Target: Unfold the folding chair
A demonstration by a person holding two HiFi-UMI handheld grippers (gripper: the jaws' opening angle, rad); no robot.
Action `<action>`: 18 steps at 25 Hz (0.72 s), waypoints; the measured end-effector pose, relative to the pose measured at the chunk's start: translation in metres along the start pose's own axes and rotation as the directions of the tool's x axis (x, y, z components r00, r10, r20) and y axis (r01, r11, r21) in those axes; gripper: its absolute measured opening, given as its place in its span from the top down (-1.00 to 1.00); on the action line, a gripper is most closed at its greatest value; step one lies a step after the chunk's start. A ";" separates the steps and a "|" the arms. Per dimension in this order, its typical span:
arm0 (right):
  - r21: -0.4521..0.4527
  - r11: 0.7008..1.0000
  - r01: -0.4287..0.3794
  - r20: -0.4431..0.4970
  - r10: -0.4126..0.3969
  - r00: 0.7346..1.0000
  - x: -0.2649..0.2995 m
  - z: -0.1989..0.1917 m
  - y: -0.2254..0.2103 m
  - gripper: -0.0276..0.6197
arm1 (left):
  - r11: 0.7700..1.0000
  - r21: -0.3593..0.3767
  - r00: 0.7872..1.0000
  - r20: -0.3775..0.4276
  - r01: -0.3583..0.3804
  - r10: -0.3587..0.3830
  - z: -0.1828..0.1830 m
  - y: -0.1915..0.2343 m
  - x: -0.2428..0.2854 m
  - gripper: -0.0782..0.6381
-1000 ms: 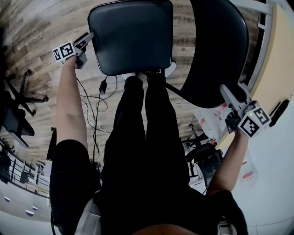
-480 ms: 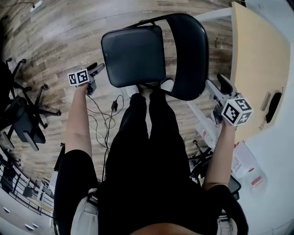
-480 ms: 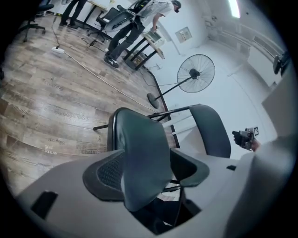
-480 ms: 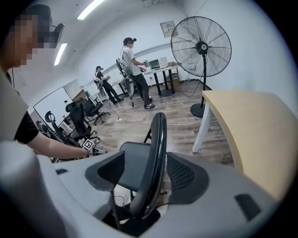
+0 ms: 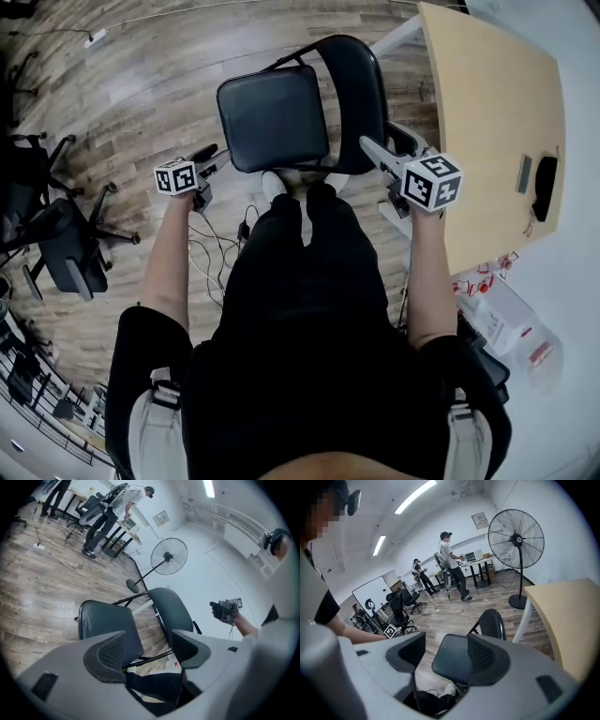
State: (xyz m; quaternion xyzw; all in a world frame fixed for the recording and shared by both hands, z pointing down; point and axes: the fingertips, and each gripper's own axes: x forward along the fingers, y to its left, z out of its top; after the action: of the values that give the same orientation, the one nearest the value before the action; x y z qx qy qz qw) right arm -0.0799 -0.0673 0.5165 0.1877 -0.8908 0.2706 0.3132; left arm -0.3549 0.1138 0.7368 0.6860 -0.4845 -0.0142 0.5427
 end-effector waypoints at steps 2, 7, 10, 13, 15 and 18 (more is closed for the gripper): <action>0.006 0.999 -0.043 0.001 0.043 0.999 -0.002 -0.001 0.026 0.09 | 0.999 0.039 0.999 0.011 0.034 -0.035 0.005 -0.041 -0.013 -0.05; -0.037 0.991 -0.128 0.008 0.128 0.992 -0.006 0.000 0.085 0.09 | 0.974 0.204 0.995 -0.010 0.096 -0.095 0.011 -0.140 -0.041 -0.05; -0.112 0.978 -0.176 0.016 0.178 0.984 -0.014 0.003 0.117 0.09 | 0.938 0.324 0.992 -0.029 0.125 -0.122 0.013 -0.198 -0.049 -0.05; -0.186 0.960 -0.208 0.042 0.219 0.975 -0.022 0.005 0.144 0.09 | 0.907 0.390 0.985 -0.003 0.160 -0.172 0.019 -0.248 -0.058 -0.05; -0.227 0.950 -0.214 0.083 0.238 0.968 -0.030 0.010 0.157 0.09 | 0.889 0.433 0.983 0.041 0.145 -0.181 0.028 -0.275 -0.065 -0.04; -0.284 0.938 -0.198 0.174 0.253 0.952 -0.046 0.021 0.171 0.09 | 0.825 0.560 0.980 0.111 0.077 -0.167 0.041 -0.313 -0.074 0.02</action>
State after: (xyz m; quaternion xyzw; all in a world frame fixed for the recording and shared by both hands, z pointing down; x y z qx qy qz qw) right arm -0.1417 0.0619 0.4097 0.0678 -0.9621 0.1631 0.2075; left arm -0.2126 0.1159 0.4452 0.8397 -0.4638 0.0382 0.2799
